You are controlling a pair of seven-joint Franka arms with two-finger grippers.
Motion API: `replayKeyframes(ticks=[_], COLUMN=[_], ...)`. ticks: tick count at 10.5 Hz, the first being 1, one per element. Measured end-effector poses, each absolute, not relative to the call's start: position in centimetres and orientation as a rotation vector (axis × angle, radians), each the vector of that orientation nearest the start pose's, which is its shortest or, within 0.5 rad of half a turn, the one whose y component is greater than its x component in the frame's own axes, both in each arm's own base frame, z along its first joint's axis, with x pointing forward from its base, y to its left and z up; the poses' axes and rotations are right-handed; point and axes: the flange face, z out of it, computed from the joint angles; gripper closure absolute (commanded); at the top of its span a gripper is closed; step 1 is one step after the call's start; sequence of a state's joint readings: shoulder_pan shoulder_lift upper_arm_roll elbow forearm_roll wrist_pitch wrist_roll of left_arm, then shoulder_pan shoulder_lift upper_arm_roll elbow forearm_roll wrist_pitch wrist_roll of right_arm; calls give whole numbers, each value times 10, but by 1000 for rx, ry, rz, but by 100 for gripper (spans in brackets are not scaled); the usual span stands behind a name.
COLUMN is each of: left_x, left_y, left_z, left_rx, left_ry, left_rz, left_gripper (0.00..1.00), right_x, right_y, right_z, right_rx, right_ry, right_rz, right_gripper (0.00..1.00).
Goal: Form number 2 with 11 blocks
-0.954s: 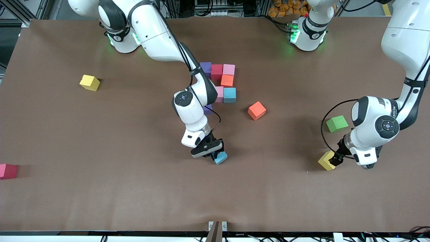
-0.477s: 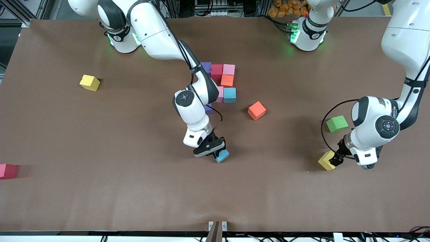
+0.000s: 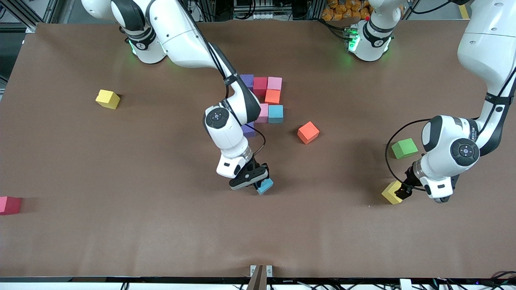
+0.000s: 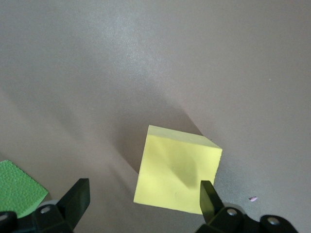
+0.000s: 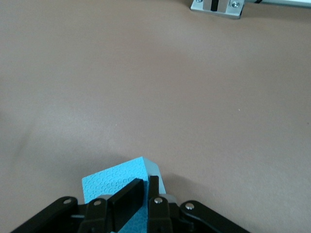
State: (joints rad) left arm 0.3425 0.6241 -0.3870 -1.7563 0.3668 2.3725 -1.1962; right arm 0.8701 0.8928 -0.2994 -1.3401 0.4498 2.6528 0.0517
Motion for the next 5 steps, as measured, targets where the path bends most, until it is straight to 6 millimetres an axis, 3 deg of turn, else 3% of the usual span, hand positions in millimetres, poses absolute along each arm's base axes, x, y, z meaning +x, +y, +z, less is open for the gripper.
replayKeyframes(ticks=[2,5], left_x=[668,668], left_y=[-5,-12], left_z=[238,237], left_rx=[-2783,-2789], left_ry=[-1455,-1446], left_rz=[-105,-100], left_gripper=[0,0], right_x=[619,602], right_y=[449,413], right_z=[259,284], right_rx=[-2822,-2831], right_ry=[-445,-383], right_rz=[-569,-509], right_gripper=[100,100])
